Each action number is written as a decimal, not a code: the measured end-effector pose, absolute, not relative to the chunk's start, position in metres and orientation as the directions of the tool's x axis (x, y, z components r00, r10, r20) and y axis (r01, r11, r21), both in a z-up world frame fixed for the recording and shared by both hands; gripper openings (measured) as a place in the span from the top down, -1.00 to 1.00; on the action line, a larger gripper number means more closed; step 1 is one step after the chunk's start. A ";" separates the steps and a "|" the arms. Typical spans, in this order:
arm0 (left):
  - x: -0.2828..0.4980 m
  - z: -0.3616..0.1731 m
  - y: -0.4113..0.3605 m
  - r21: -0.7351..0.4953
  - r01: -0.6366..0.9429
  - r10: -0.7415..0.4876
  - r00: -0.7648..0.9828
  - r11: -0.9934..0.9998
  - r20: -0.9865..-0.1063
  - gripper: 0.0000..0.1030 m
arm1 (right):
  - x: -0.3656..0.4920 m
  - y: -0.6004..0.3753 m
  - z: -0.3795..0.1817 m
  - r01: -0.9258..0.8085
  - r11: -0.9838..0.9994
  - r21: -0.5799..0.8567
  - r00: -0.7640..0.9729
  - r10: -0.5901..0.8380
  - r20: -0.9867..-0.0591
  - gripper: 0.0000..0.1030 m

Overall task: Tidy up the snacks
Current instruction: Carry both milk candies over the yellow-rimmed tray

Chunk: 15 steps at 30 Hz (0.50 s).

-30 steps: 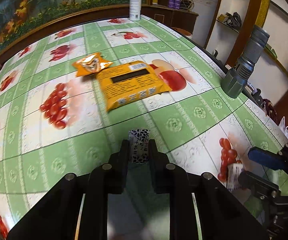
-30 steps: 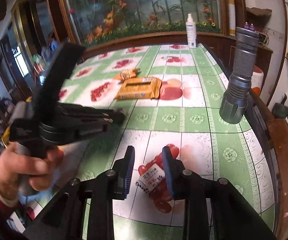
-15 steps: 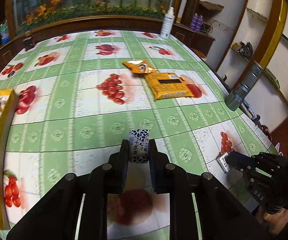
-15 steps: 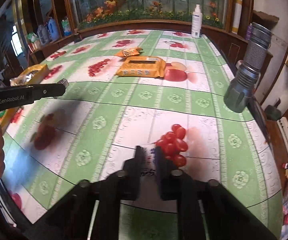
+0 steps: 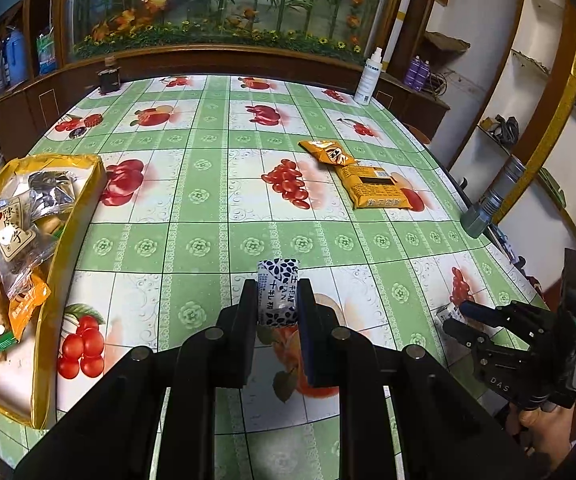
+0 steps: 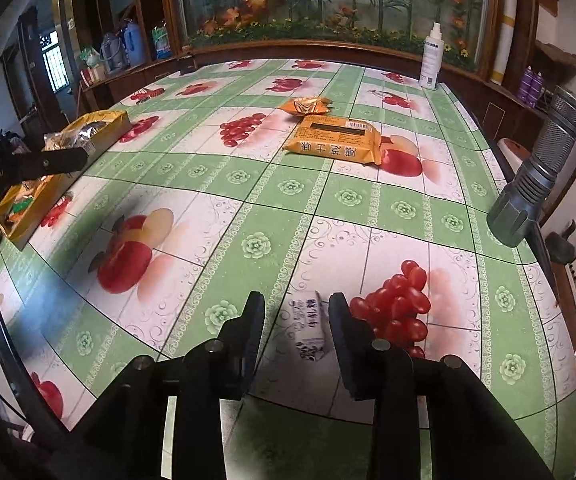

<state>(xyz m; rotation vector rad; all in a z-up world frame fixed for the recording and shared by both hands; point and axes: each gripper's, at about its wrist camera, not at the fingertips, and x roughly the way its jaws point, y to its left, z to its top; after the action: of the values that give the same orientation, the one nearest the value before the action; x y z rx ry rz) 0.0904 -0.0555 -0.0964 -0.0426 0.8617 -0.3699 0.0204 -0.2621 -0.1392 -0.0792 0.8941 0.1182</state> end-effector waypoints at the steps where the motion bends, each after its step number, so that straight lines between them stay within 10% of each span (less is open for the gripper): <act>1: 0.090 -0.097 -0.055 -0.188 0.301 -0.337 0.590 0.935 -0.734 0.69 | 0.020 -0.262 -0.142 -0.137 0.990 -0.029 0.612 0.061 -0.789 0.32; 15: 0.078 -0.091 -0.033 -0.178 0.269 -0.312 0.625 0.947 -0.716 0.69 | 0.021 -0.258 -0.131 -0.172 0.980 0.099 0.621 0.186 -0.761 0.73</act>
<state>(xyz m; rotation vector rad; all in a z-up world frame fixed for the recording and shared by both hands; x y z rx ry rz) 0.0775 -0.0334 -0.0907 -0.0553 0.8315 -0.3331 0.0207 -0.2579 -0.1306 0.0171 0.8763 0.2062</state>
